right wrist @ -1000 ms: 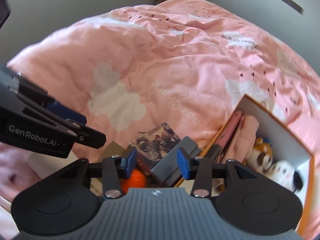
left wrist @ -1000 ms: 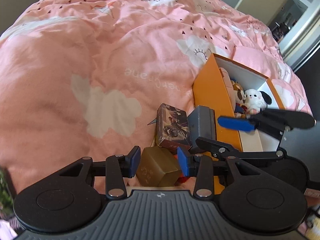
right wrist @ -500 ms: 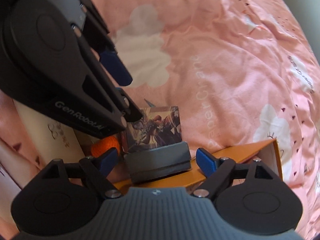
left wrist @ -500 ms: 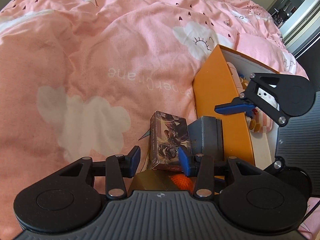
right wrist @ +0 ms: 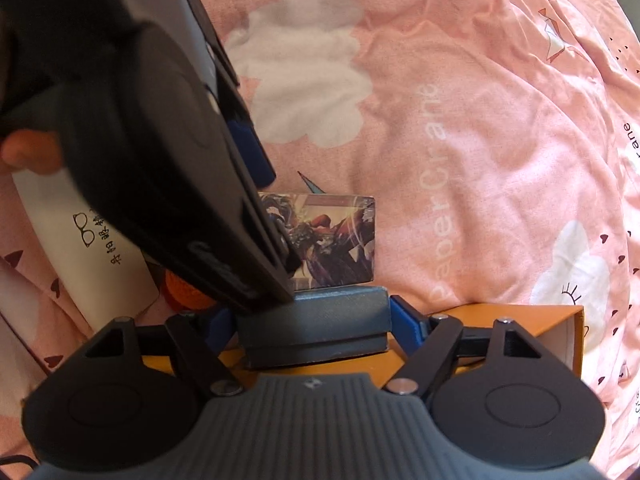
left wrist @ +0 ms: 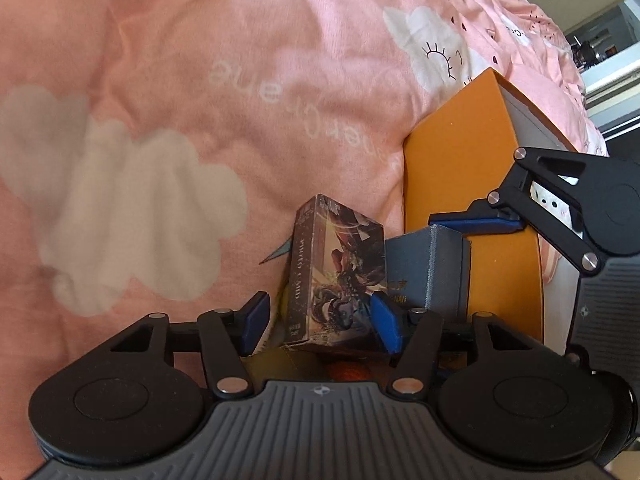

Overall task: Organize objects
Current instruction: 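Grasp the photo-card box with left tool while right tool grasps the black box, then carry both boxes over the orange box and lower them inside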

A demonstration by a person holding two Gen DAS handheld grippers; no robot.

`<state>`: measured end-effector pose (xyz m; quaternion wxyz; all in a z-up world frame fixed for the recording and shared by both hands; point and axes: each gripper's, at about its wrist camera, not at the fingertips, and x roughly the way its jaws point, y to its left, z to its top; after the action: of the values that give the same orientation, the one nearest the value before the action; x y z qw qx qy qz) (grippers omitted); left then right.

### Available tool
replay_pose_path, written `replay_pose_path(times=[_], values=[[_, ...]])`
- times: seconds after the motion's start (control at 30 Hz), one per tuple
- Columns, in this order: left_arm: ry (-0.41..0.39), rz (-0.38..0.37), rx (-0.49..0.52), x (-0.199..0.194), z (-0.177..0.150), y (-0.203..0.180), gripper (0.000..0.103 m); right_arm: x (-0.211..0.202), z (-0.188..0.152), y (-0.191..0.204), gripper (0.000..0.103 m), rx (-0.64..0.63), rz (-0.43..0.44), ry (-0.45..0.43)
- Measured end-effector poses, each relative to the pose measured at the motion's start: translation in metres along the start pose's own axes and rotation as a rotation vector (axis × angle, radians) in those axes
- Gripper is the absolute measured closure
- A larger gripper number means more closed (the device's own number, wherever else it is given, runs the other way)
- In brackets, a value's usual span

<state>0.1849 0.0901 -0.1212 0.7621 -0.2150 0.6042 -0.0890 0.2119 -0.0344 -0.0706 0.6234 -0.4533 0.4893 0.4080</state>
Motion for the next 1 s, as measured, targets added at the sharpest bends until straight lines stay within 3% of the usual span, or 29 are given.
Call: replay_pose_path(times=[0.13,0.3,0.6,1.0], values=[[0.02,-0.034,-0.056,0.011,0.002,0.005,0.035,0.0,-0.001,-0.001,0.024,-0.015,-0.005,-0.001],[-0.029,-0.035,-0.076,-0.002,-0.003,0.004,0.056,-0.004,-0.002,-0.002,0.024,-0.006,-0.014,-0.012],[-0.177,-0.037,-0.109,-0.038,-0.019,-0.006,0.078,-0.027,-0.004,0.007,0.025,-0.003,-0.076,-0.05],[-0.385,-0.058,-0.085,-0.096,-0.04,-0.039,0.078,-0.088,-0.015,0.014,0.025,0.031,-0.17,-0.177]])
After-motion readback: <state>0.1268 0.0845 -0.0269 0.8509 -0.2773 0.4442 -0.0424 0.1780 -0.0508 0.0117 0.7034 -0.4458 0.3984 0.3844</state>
